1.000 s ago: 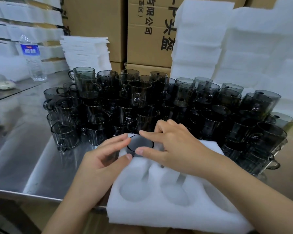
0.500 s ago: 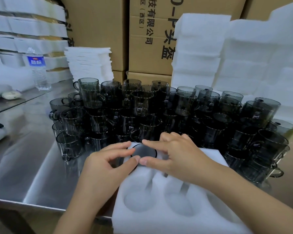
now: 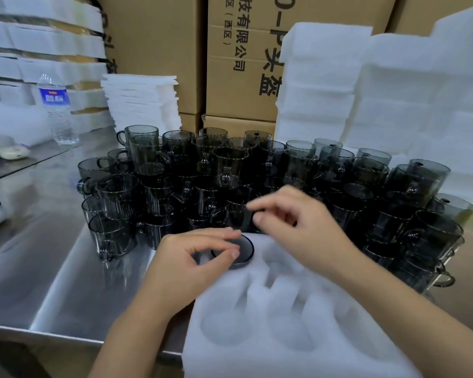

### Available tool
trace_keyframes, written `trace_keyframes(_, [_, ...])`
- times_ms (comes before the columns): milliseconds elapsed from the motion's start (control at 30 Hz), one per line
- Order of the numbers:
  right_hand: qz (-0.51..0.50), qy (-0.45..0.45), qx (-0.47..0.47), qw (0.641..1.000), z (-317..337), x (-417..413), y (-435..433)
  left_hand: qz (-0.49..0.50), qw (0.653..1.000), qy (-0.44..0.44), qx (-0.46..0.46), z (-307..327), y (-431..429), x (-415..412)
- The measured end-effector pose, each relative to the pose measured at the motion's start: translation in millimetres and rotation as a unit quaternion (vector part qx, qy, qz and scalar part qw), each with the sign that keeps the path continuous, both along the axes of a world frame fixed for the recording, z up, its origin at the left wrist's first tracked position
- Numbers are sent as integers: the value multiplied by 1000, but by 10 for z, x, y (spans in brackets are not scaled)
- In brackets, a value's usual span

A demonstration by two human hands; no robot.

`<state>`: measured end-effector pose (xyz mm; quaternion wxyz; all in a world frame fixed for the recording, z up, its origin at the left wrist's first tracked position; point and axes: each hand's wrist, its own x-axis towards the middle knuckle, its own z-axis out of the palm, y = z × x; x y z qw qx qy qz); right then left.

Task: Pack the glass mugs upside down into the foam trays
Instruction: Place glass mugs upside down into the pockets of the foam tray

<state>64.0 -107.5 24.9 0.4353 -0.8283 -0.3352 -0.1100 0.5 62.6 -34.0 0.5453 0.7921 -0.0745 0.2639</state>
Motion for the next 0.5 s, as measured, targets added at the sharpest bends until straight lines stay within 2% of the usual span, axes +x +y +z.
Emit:
trace_keyframes(33, [-22, -21, 38, 999, 77, 46, 17, -7, 1000, -4, -4, -13, 6, 2])
trace_keyframes(100, [-50, -65, 47, 996, 234, 136, 91, -14, 1000, -5, -5, -24, 7, 2])
trace_keyframes(267, [-80, -181, -88, 976, 311, 314, 353, -12, 1000, -17, -7, -20, 5, -2])
trace_keyframes(400, [-70, -187, -144, 969, 228, 382, 424, -16, 1000, -13, -6, -20, 1, -5])
trace_keyframes(500, [-67, -199, -148, 966, 229, 420, 419, -17, 1000, -11, -6, -22, 2, -12])
